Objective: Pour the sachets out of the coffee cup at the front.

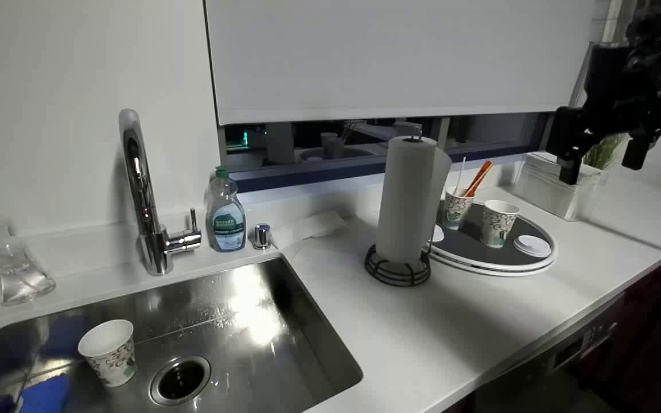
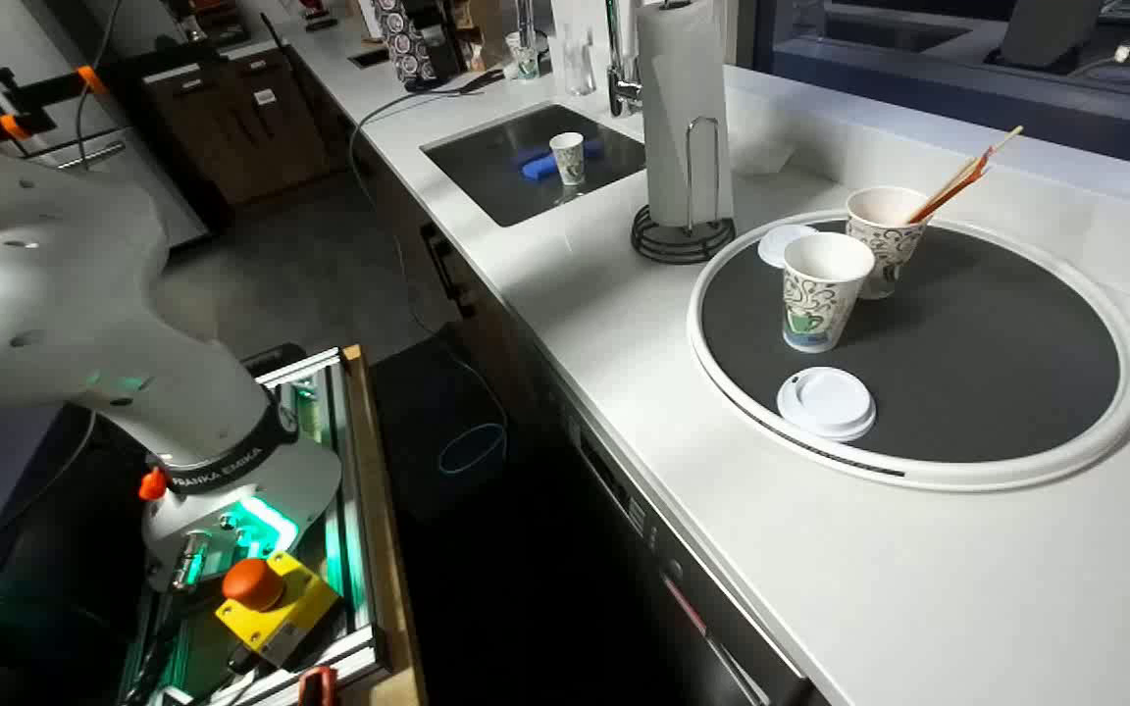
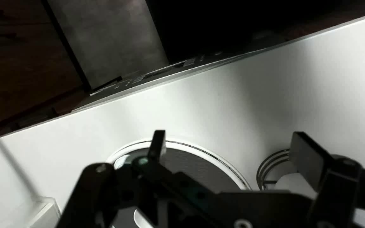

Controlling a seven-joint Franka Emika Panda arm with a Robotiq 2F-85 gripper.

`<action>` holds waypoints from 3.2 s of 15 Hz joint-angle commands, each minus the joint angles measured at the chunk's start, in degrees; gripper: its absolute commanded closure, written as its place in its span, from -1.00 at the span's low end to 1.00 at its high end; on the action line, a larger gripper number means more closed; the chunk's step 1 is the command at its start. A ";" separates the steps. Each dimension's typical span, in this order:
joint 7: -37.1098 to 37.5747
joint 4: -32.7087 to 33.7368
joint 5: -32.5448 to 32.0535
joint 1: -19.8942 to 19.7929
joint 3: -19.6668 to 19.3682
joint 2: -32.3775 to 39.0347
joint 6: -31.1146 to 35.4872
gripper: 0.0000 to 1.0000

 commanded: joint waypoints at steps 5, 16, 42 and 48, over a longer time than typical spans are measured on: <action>0.66 0.16 -0.68 1.45 -1.12 0.31 -0.22 -1.00; 13.03 -2.08 -4.66 -8.94 -11.36 5.54 10.19 -1.00; 11.59 22.33 9.39 -9.16 -24.76 44.64 35.81 -1.00; 9.14 22.44 13.17 -8.15 -25.38 46.89 33.95 -1.00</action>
